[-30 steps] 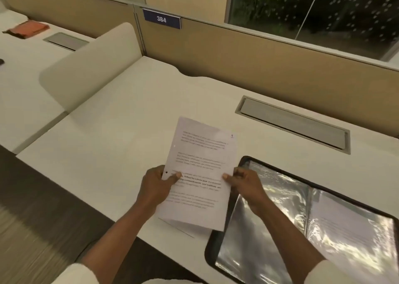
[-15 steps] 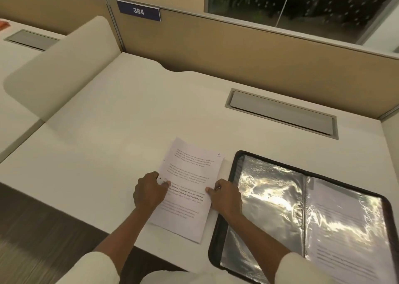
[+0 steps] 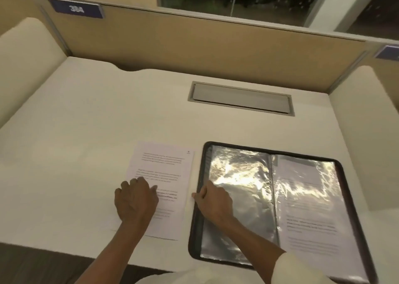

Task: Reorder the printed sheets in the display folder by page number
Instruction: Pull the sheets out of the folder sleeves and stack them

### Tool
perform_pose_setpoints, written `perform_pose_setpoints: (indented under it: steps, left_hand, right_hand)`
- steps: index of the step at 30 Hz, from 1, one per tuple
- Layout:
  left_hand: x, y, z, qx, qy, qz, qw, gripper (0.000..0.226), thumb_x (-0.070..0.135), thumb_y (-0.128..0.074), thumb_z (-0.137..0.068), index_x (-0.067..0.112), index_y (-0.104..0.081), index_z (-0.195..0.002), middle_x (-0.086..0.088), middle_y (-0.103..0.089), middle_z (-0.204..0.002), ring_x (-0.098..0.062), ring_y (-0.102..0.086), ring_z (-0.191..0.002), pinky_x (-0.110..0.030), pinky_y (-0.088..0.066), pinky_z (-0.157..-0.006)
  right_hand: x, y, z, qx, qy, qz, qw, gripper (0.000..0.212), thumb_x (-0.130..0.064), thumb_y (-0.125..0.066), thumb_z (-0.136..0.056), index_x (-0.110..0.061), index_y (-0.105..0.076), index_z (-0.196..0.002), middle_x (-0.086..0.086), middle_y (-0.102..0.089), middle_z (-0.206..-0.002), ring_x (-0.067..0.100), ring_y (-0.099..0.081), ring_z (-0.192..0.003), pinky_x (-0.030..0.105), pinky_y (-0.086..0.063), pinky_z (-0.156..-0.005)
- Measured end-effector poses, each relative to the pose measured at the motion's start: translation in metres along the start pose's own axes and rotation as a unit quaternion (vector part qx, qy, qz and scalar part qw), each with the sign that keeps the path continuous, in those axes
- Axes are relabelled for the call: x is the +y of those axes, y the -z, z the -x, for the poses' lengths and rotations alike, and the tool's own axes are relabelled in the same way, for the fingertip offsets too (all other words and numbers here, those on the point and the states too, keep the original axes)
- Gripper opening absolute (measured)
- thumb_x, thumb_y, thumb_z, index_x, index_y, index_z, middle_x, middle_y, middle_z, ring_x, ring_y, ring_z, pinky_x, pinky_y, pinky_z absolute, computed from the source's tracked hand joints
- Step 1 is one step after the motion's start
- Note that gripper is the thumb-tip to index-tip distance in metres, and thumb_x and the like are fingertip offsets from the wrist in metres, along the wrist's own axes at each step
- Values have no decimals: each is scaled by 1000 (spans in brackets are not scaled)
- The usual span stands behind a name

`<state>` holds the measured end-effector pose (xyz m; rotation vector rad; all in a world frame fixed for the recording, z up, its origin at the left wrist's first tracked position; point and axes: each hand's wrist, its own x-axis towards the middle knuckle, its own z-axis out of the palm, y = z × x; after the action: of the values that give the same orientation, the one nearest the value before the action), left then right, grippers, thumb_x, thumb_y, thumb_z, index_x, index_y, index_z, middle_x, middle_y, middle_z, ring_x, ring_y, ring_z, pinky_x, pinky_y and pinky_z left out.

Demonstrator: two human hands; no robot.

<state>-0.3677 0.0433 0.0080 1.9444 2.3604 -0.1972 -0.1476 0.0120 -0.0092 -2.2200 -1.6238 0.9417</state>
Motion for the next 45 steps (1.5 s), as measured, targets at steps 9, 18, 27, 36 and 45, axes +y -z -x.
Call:
perform_pose_setpoints:
  steps: [9,18,27,36,45]
  left_hand:
    - [132,20,71,-70,-216,153,962,34,59,-52,-103,27,-62,-94,11,-66,-86,-8,-62,-75,-25,-51,-67]
    - [262,7,135,-122,-386,187,895,25,53,-60,-100,28,-65,-104,13,-60,-110,-8,-55,-107,-34,-52,-88]
    - [321,-15,179,-100,-369,176,907,32,56,-61,-98,26,-63,-109,10,-46,-119,-10,-46,-116,-29,-54,-83]
    - [335,18,183,-169,-144,367,903,68,99,-45,-75,34,-65,-83,17,-64,-98,0,-63,-94,-34,-55,-85]
    - [320,62,159,-206,32,487,848,13,23,-81,-88,16,-80,-77,3,-78,-72,-18,-77,-74,-50,-65,-82]
  right_hand:
    - [137,60,54,201,5,-34,979,14,-39,-67,-93,-36,-58,-102,-19,-54,-105,4,-58,-93,30,-52,-76]
    - [282,113,90,238,-197,117,944,107,-80,-42,-93,-2,-19,-162,22,-20,-168,39,-26,-153,55,-29,-124]
    - [318,121,109,191,-143,191,952,91,-76,-33,-97,-9,-43,-157,29,-18,-169,46,-24,-155,57,-29,-121]
    - [275,144,119,164,26,-76,983,96,-22,-78,-91,-45,-18,-162,-11,-38,-156,8,-60,-116,15,-57,-78]
    - [233,170,127,27,190,-217,957,58,-55,-71,-95,-41,-47,-146,-22,-68,-109,1,-68,-95,23,-59,-79]
